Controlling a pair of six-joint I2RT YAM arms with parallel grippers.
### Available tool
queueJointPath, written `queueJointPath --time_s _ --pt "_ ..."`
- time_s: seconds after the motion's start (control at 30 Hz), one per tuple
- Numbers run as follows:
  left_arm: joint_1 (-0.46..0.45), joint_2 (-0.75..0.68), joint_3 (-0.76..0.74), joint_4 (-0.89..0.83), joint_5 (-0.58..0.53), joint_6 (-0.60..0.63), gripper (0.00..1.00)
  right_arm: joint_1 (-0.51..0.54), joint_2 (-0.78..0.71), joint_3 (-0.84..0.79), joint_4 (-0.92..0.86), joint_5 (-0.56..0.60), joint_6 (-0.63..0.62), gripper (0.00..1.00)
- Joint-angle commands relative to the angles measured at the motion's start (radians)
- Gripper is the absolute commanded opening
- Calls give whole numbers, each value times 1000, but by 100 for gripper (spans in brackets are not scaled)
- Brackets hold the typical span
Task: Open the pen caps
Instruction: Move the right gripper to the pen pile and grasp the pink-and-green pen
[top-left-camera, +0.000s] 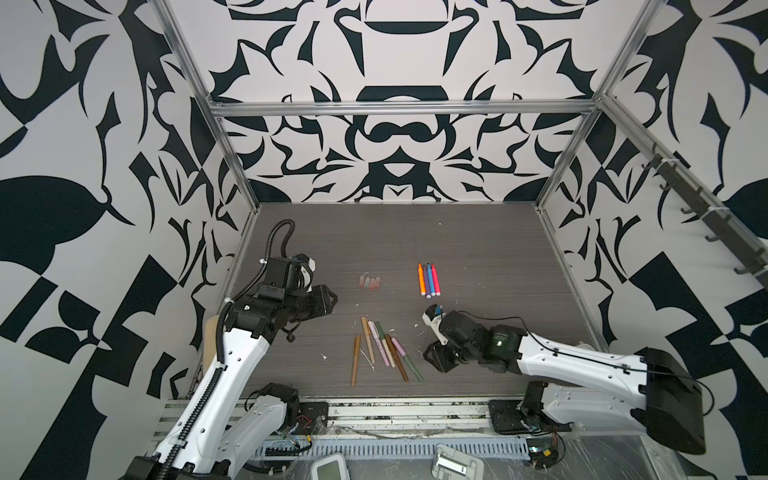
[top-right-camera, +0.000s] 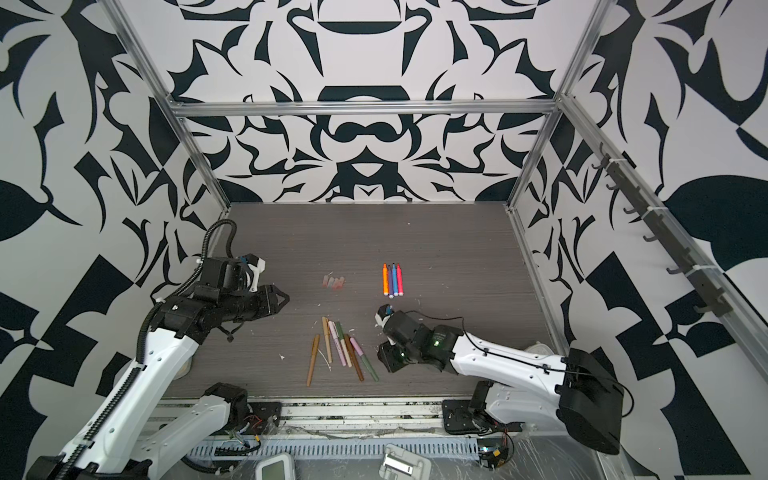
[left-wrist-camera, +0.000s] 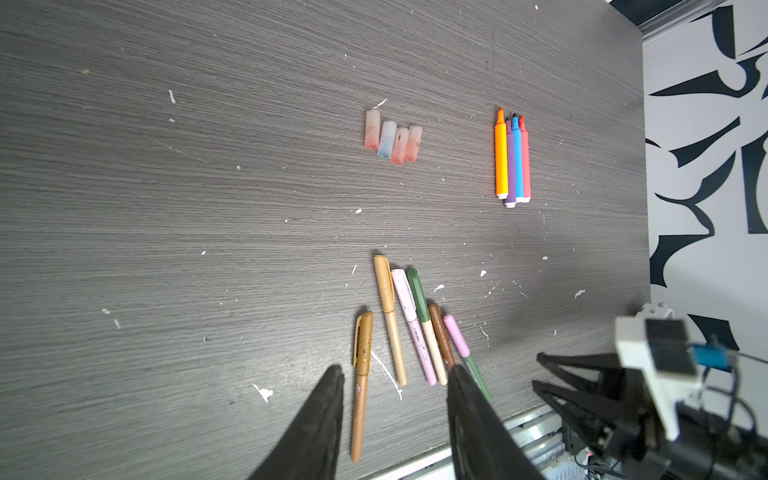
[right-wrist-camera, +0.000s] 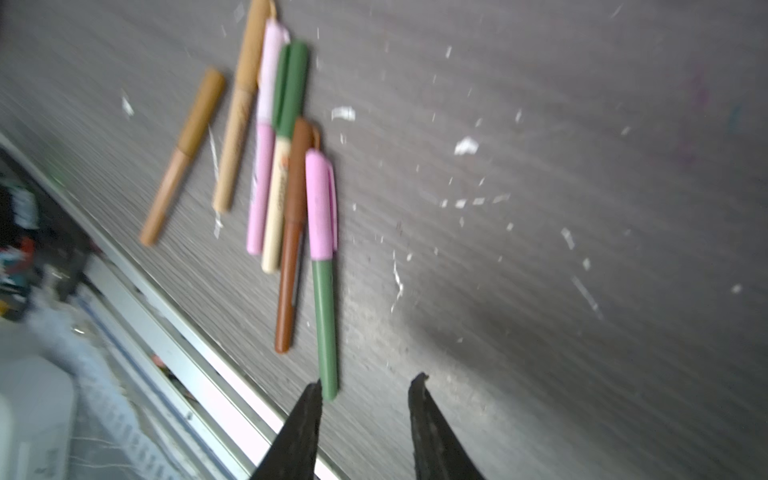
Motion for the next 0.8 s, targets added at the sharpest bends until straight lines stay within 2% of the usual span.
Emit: queueJointPath --time_s 0.0,0.27,0.5,0.77 --pt "-3 -6 -13 -10 -6 -5 44 42 68 64 -39 93 56 38" --pt "-2 -11 -13 -9 -6 -5 44 120 263 184 -77 81 37 38" --pt "-2 -5 -14 -8 -1 -3 44 149 334 233 -111 87 39 38" --pt "-2 -15 -13 -8 -5 -3 44 162 400 251 -188 132 105 30"
